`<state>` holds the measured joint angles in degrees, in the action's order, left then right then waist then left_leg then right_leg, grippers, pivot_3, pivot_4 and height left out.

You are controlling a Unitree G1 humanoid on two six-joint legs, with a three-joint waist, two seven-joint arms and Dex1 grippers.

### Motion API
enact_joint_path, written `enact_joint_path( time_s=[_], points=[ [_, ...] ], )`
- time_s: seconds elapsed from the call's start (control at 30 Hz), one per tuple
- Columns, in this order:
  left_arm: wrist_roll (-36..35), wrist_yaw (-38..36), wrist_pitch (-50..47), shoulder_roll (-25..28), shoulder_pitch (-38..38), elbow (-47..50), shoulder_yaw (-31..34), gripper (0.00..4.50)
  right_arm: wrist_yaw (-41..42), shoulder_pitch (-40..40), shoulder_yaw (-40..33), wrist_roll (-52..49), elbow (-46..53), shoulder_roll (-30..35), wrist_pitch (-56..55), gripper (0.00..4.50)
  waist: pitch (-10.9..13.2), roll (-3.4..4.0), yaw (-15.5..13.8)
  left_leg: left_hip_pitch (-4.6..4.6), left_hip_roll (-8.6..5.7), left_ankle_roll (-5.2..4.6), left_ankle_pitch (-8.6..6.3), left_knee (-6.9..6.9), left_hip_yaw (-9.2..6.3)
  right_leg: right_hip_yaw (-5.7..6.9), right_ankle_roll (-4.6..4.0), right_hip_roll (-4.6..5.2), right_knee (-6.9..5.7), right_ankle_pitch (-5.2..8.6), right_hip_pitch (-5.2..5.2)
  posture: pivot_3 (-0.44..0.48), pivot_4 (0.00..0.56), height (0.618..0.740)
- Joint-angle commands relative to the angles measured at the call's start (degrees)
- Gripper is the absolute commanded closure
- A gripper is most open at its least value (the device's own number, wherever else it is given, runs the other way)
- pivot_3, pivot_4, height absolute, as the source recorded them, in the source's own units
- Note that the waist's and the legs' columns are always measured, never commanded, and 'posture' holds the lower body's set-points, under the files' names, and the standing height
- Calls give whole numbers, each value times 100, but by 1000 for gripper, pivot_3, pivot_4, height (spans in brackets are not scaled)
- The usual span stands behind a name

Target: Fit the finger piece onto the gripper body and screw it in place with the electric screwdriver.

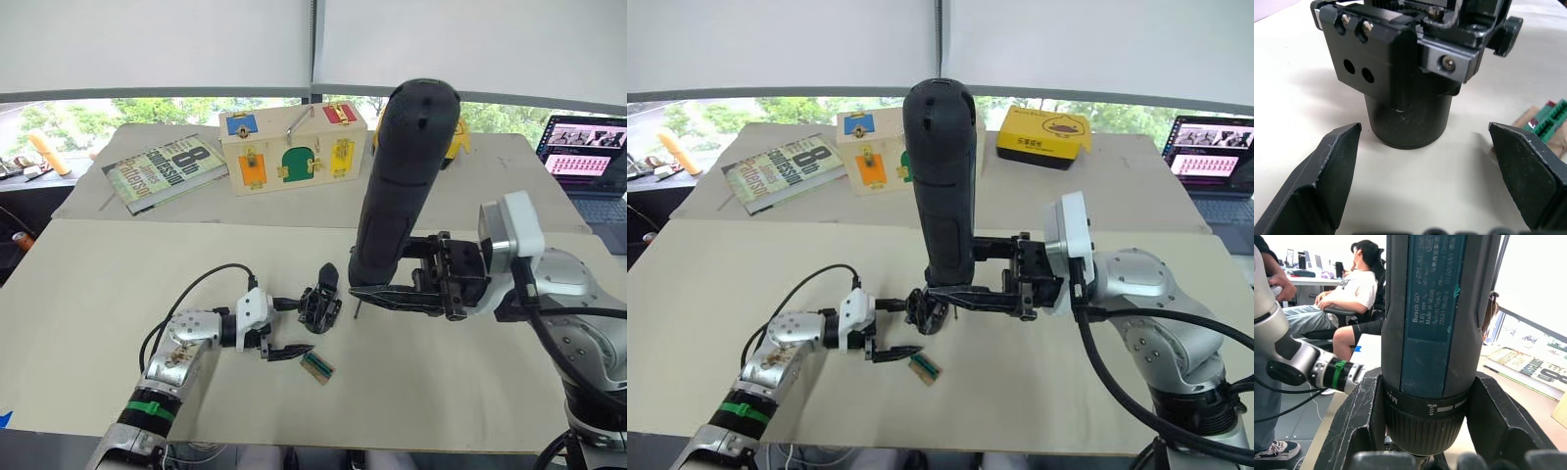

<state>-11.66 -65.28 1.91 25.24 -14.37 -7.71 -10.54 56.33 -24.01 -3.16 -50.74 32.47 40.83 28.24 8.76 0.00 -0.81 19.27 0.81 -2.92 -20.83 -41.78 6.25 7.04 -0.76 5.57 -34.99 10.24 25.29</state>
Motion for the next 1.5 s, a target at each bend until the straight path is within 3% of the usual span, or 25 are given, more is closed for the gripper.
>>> enact_joint_path(
  time_s=[0.03, 0.53, 0.63, 0.73, 1.23, 1.5],
  points=[
    [98, 297, -194, -163, 111, 345, -221, 91, 37, -127, -149, -69, 113, -56, -127, 2596, 0, 0, -8, 0, -1, -1, 0, 0, 0, 1, 0, 0, 0, 0, -1, 0, 150, 740],
    [392, 816, -314, -302, 98, 125, -370, 91, 25, -99, -162, -35, 169, -81, -113, 2596, 0, 1, -37, -5, -2, -3, -1, -1, 0, 1, 2, 8, -1, -1, -6, 0, 150, 740],
    [401, 801, -305, -252, 82, 51, -367, 935, 16, -164, -173, -66, 166, -84, -97, 2596, 0, 1, -40, -6, -2, -5, 0, -1, 0, 0, 3, 10, -2, -2, -8, 0, 150, 740],
    [405, 806, -276, -227, 74, -6, -371, 2240, -34, -311, -179, -154, 161, -114, -47, 2596, -1, 1, -30, -8, -2, -6, 0, -1, 0, -1, 2, 11, -3, -2, -8, 0, 150, 740],
    [425, 827, -278, -230, -10, -107, -457, 2230, -688, -1740, -65, -1165, -170, -452, 830, 2596, -2, 3, -27, -7, -2, -14, 4, -1, -5, 8, -2, 63, -5, -8, -11, 0, 150, 740],
    [399, 768, -352, -228, -47, -145, -479, 2230, -810, -2036, 517, -673, -275, -922, 958, 2596, -3, 4, -14, -5, -6, -16, 6, -1, -3, 16, 1, 56, -7, -10, -11, 0, 150, 740]
  ],
)
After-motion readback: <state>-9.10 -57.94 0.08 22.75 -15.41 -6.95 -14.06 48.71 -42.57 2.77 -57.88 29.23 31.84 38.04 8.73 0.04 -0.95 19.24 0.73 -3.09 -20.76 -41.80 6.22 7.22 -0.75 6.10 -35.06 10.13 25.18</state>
